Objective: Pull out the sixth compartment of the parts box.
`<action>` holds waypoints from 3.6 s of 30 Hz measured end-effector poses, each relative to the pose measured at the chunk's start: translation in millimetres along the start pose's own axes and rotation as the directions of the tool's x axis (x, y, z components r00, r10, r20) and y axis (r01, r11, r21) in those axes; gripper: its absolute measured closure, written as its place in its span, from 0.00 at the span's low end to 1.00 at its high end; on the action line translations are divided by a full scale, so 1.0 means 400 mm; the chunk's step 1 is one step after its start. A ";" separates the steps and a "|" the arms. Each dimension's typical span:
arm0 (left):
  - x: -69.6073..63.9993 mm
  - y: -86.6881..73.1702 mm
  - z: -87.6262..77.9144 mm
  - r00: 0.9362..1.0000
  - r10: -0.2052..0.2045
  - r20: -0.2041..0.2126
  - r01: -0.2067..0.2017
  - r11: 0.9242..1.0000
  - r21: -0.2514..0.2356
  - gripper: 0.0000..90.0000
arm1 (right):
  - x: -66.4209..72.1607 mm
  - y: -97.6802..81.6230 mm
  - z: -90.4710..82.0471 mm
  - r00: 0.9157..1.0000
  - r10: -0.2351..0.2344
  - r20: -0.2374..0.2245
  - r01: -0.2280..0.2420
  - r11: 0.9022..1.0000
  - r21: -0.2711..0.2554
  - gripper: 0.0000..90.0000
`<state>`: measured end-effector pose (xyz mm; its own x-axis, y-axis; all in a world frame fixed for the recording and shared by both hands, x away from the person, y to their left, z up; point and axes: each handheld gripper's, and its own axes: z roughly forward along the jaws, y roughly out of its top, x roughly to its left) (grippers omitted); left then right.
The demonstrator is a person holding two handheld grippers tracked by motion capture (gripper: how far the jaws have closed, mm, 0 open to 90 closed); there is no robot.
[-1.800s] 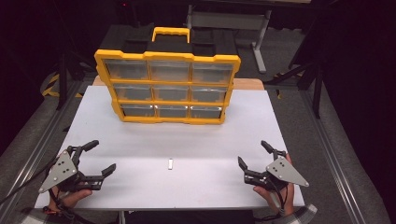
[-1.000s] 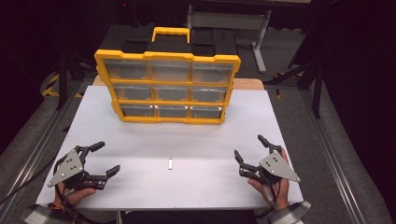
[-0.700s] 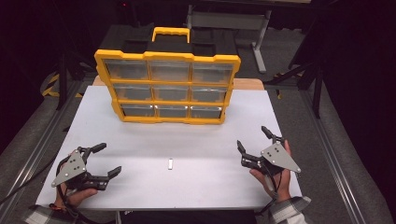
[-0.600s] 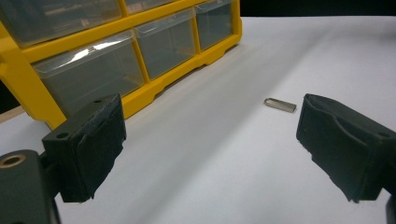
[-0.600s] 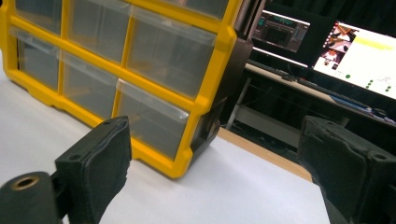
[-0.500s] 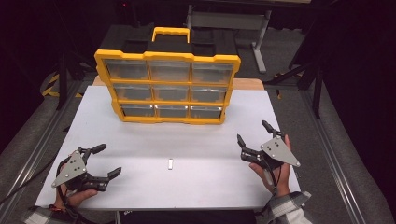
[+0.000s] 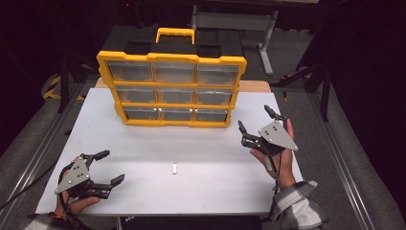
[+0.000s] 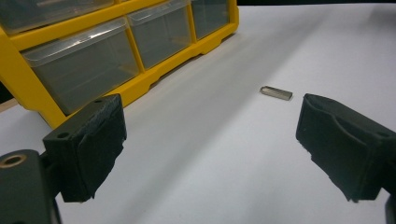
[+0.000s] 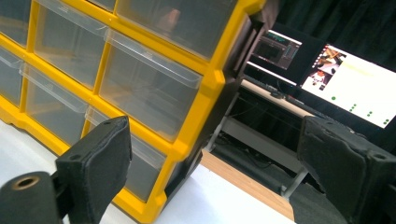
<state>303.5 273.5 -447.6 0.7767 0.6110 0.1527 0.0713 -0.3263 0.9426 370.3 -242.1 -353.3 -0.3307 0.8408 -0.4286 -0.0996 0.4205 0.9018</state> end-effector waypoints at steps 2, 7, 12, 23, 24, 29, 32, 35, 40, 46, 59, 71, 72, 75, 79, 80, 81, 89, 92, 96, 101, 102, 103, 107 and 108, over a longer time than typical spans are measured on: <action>-0.002 -0.001 0.000 1.000 0.004 -0.011 -0.004 1.000 0.012 0.12 | 0.001 0.013 0.015 1.000 -0.004 -0.011 0.004 1.000 0.002 0.13; -0.004 -0.002 0.000 1.000 0.007 -0.005 -0.007 1.000 0.020 0.12 | 0.001 0.036 0.040 1.000 -0.017 -0.003 0.017 0.999 0.030 0.16; -0.003 -0.004 0.001 1.000 0.003 -0.001 -0.003 1.000 0.022 0.12 | -0.004 0.064 0.059 0.999 -0.039 -0.014 0.039 0.998 0.054 0.16; 0.001 -0.007 0.005 1.000 0.006 0.010 -0.007 0.999 0.036 0.13 | 0.044 0.110 0.129 0.977 -0.211 -0.040 0.215 0.967 0.134 0.29; 0.001 -0.007 0.005 1.000 0.006 0.011 -0.006 0.999 0.037 0.13 | 0.049 0.113 0.133 0.973 -0.225 -0.044 0.229 0.964 0.138 0.30; 0.000 -0.008 0.006 1.000 0.009 0.017 -0.010 0.999 0.042 0.13 | 0.078 0.128 0.157 0.946 -0.323 -0.042 0.325 0.933 0.157 0.39; 0.000 -0.008 0.007 1.000 0.008 0.020 -0.009 0.999 0.044 0.13 | 0.086 0.132 0.173 0.921 -0.388 -0.048 0.390 0.904 0.178 0.49; 0.000 -0.008 0.009 1.000 0.008 0.024 -0.009 0.999 0.046 0.13 | 0.088 0.132 0.195 0.894 -0.443 -0.067 0.447 0.872 0.200 0.57; 0.001 -0.009 0.010 1.000 0.010 0.028 -0.011 0.999 0.048 0.13 | 0.093 0.132 0.206 0.871 -0.484 -0.080 0.490 0.850 0.193 0.65; 0.002 -0.009 0.011 1.000 0.008 0.029 -0.010 0.999 0.048 0.13 | 0.101 0.127 0.223 0.856 -0.509 -0.095 0.517 0.832 0.200 0.72; 0.001 -0.010 0.013 0.999 0.004 0.039 -0.006 0.999 0.053 0.13 | 0.110 0.130 0.245 0.818 -0.572 -0.062 0.570 0.792 0.219 0.73; 0.001 -0.011 0.015 0.999 0.002 0.046 -0.004 0.998 0.056 0.13 | 0.127 0.143 0.247 0.743 -0.664 -0.083 0.662 0.713 0.231 0.83; 0.001 -0.011 0.015 0.999 0.003 0.045 -0.005 0.998 0.058 0.13 | 0.129 0.143 0.246 0.742 -0.665 -0.082 0.663 0.711 0.233 0.82; 0.002 -0.012 0.015 0.999 0.002 0.046 -0.005 0.998 0.060 0.13 | 0.132 0.142 0.250 0.724 -0.685 -0.083 0.682 0.691 0.239 0.76; 0.002 -0.012 0.014 0.999 0.002 0.045 -0.005 0.998 0.060 0.13 | 0.143 0.134 0.255 0.681 -0.729 -0.071 0.717 0.644 0.267 0.75; 0.002 -0.012 0.014 0.999 0.001 0.045 -0.004 0.998 0.060 0.13 | 0.142 0.135 0.256 0.664 -0.745 -0.068 0.732 0.628 0.265 0.77; 0.002 -0.012 0.014 0.999 -0.001 0.046 -0.002 0.998 0.060 0.13 | 0.143 0.135 0.256 0.653 -0.754 -0.070 0.740 0.616 0.270 0.77; 0.000 -0.011 0.016 0.999 0.003 0.050 -0.007 0.998 0.067 0.13 | 0.173 0.124 0.264 0.504 -0.862 -0.052 0.822 0.460 0.336 0.85; 0.000 -0.012 0.016 0.999 0.001 0.049 -0.005 0.998 0.065 0.13 | 0.176 0.122 0.266 0.488 -0.872 -0.047 0.829 0.446 0.338 0.86; 0.000 -0.012 0.017 0.999 0.001 0.049 -0.004 0.998 0.067 0.13 | 0.181 0.120 0.266 0.475 -0.879 -0.047 0.830 0.430 0.355 0.87; 0.001 -0.012 0.016 0.999 -0.001 0.050 -0.003 0.998 0.066 0.13 | 0.180 0.118 0.262 0.466 -0.884 -0.044 0.835 0.422 0.354 0.88; 0.001 -0.012 0.016 0.999 -0.001 0.049 -0.002 0.998 0.063 0.13 | 0.180 0.117 0.262 0.466 -0.884 -0.041 0.836 0.425 0.348 0.88; 0.002 -0.012 0.015 0.999 -0.003 0.048 0.000 0.998 0.063 0.13 | 0.180 0.117 0.261 0.465 -0.884 -0.043 0.836 0.423 0.351 0.88; 0.002 -0.013 0.014 0.999 -0.004 0.047 0.001 0.998 0.061 0.13 | 0.183 0.114 0.260 0.448 -0.894 -0.034 0.844 0.410 0.347 0.88; 0.001 -0.013 0.014 0.999 -0.005 0.047 0.003 0.998 0.060 0.13 | 0.184 0.112 0.258 0.455 -0.890 -0.029 0.839 0.417 0.350 0.88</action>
<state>307.0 271.6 -453.9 0.8046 0.5785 0.1337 0.1107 -0.3674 0.9235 438.4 -126.0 -350.2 -0.0891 -0.0020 -0.9960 0.0098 0.9999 -0.0029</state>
